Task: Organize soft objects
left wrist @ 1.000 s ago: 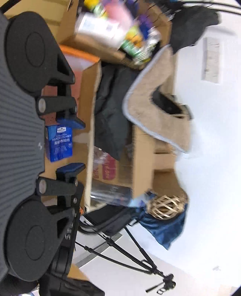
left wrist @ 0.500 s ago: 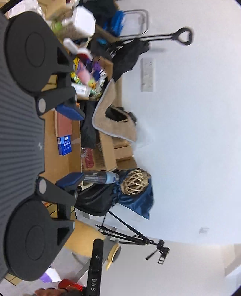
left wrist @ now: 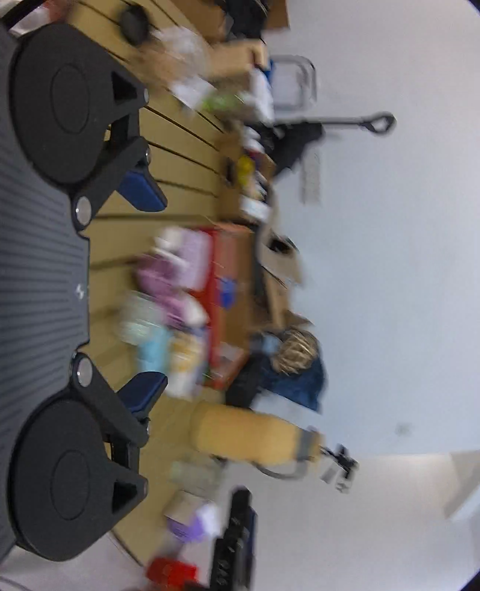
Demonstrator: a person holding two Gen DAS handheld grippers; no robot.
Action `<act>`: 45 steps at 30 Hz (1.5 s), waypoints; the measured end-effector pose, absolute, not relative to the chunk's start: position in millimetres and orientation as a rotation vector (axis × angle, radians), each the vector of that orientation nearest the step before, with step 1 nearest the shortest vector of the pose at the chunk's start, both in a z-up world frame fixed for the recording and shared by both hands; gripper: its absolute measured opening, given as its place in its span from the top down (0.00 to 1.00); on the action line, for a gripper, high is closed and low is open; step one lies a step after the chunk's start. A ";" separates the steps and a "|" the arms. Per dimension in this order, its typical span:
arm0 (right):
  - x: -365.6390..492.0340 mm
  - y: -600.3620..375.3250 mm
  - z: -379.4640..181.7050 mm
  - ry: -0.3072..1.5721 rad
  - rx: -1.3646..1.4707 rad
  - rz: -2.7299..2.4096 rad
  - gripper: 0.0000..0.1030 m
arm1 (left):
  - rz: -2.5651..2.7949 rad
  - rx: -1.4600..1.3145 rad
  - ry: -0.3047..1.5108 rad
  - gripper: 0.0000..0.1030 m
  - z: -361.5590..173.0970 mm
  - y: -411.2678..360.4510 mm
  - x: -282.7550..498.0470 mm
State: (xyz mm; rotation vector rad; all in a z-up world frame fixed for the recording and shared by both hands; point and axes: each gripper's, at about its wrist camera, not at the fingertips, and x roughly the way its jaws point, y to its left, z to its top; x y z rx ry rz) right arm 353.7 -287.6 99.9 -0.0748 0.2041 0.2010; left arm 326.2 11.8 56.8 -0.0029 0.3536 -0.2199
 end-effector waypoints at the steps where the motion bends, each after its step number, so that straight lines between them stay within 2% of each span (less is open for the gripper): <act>1: 340.9 -282.6 86.2 0.208 -0.086 0.171 0.39 | -0.194 0.017 0.360 0.08 43.6 10.2 312.2; 4: 307.1 -275.8 51.8 0.222 -0.114 0.178 0.33 | -0.218 0.038 0.395 0.08 25.5 7.1 290.8; 8: 298.1 -274.7 35.2 0.292 -0.108 0.198 0.33 | -0.221 0.050 0.366 0.08 33.5 6.1 291.5; 15: 307.8 -265.5 26.3 0.304 -0.061 0.233 0.33 | -0.226 -0.031 0.334 0.07 32.1 10.8 305.5; 18: 322.2 -257.0 17.3 0.333 -0.070 0.265 0.33 | -0.195 -0.094 0.308 0.10 34.1 24.8 325.6; 20: 337.9 -249.0 13.7 0.346 -0.083 0.278 0.33 | -0.185 -0.154 0.312 0.14 39.5 37.2 356.4; 24: 381.7 -230.8 9.0 0.372 -0.068 0.328 0.34 | -0.195 -0.215 0.418 0.26 40.6 49.2 448.3; 28: 434.9 -206.2 -5.7 0.410 -0.059 0.376 0.35 | -0.218 -0.261 0.548 0.27 18.3 42.5 538.3; 31: 475.6 -187.6 -17.4 0.440 -0.071 0.423 0.35 | -0.213 -0.280 0.653 0.32 -6.3 40.0 588.0; 34: 505.6 -175.2 -26.3 0.459 -0.095 0.438 0.41 | -0.243 -0.377 0.723 0.42 -30.8 51.7 614.9; 35: 513.4 -173.1 -30.0 0.469 -0.099 0.441 0.48 | -0.259 -0.420 0.742 0.56 -37.0 56.1 619.7; 36: 520.3 -172.1 -34.4 0.482 -0.093 0.454 0.55 | -0.280 -0.465 0.762 0.76 -42.5 58.9 624.2; 37: 526.6 -172.7 -40.4 0.504 -0.076 0.471 0.57 | -0.312 -0.510 0.783 0.82 -47.1 61.9 629.2; 39: 532.7 -178.1 -42.9 0.534 -0.023 0.500 0.61 | -0.328 -0.554 0.785 0.88 -51.4 65.1 631.2; 45: 534.8 -188.4 -44.5 0.526 0.047 0.501 0.65 | -0.296 -0.502 0.713 0.91 -42.0 64.1 617.8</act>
